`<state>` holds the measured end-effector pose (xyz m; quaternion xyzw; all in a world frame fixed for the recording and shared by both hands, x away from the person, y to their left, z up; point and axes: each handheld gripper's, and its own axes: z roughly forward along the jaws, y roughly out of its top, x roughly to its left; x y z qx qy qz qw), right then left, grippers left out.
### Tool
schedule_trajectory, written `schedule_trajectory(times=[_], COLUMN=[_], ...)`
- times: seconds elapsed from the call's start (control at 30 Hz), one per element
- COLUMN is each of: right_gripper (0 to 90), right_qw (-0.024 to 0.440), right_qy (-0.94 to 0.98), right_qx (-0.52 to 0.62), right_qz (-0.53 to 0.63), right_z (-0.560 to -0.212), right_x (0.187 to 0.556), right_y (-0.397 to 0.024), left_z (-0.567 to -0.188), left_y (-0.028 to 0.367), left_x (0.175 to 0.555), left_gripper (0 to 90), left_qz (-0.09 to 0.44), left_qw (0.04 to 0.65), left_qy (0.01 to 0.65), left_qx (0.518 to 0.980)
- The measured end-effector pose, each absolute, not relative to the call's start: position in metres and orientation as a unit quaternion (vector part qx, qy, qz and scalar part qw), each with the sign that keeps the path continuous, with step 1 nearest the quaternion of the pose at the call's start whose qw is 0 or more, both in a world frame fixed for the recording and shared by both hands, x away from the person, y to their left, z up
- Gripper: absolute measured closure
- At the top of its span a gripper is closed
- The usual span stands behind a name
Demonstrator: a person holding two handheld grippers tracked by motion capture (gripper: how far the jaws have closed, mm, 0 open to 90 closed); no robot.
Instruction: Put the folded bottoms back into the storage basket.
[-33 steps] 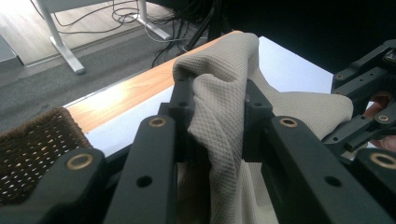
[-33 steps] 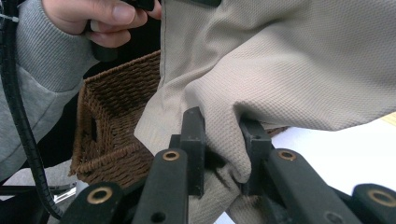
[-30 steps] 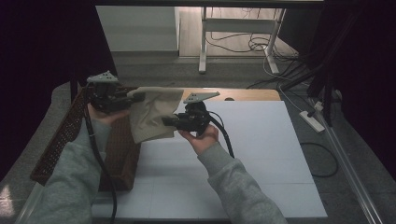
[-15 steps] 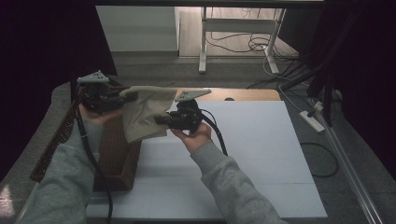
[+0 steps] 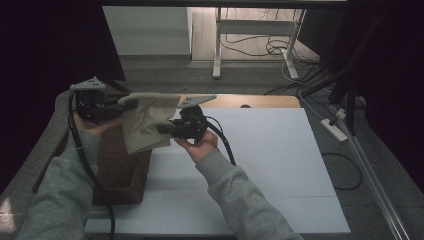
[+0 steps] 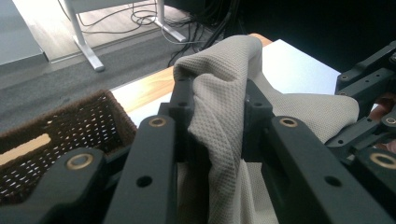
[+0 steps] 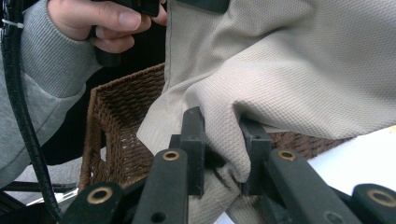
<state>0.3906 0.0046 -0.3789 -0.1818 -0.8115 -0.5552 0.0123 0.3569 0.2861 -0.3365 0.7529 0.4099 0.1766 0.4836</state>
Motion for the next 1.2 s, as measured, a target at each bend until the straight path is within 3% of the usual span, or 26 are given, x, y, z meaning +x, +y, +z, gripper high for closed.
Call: schedule_trajectory(times=[1.2], right_gripper=[75.4], right_qw=[0.033], right_qy=[-0.818], right_qx=[-0.159], right_qz=[-0.552], right_z=[-0.385], right_x=[0.391], right_y=[0.058], left_z=[-0.343], left_y=[0.335], left_x=[0.341], left_gripper=[71.6], left_qz=[0.189], left_qw=[0.477], left_qy=[0.442], left_qx=[0.736])
